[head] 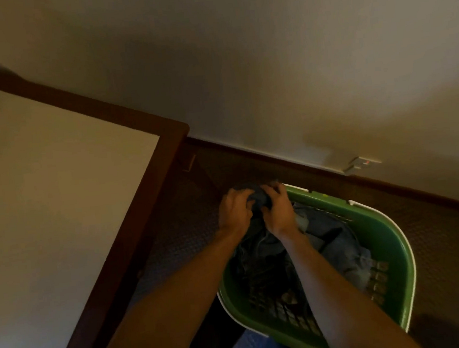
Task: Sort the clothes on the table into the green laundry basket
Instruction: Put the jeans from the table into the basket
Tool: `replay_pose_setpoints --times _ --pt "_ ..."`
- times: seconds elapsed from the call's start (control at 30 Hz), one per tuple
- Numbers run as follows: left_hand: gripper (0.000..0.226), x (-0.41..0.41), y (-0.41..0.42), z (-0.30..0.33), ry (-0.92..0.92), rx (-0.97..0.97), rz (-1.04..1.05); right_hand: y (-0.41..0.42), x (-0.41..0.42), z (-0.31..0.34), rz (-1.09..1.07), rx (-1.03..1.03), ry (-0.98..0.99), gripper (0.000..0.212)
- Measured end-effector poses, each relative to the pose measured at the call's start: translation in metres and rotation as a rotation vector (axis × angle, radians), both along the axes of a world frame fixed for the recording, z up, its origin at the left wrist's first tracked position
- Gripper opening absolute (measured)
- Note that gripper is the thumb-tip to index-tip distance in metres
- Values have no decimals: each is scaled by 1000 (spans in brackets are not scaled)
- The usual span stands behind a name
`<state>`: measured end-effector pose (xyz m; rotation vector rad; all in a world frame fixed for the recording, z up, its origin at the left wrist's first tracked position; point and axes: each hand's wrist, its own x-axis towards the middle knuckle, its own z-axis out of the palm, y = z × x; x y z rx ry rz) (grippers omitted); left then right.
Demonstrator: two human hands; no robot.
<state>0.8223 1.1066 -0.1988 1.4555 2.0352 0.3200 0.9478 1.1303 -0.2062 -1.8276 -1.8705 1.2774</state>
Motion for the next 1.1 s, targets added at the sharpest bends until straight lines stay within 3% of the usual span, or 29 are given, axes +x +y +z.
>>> replay_pose_setpoints --times 0.23,0.4,0.57,0.63,0.7,0.77,0.83,0.87,1.1 --pt "19 19 -36 53 -70 127 -138 -47 30 67 -131 -61 116 48" --pt "12 32 -43 142 -278 191 -161 -64 74 152 -148 95 202 24" --pt "3 63 -55 209 -481 285 -92 -85 103 206 -257 270 203 42" --pt "7 73 -65 207 -566 251 -60 -106 110 217 -253 410 90 44" --pt "24 80 -79 190 -566 106 -122 -128 118 206 -194 480 -243 43" --pt "48 83 -104 169 -421 -157 -277 -158 140 176 -186 212 -614 45" --pt "65 75 -135 147 -336 -264 -325 -191 168 155 -277 -228 -697 42" --pt "68 69 -149 139 -330 -255 -304 -206 181 149 -312 -340 -680 42" --pt "67 41 -185 111 -228 -388 -341 -227 172 128 -192 -371 -455 62"
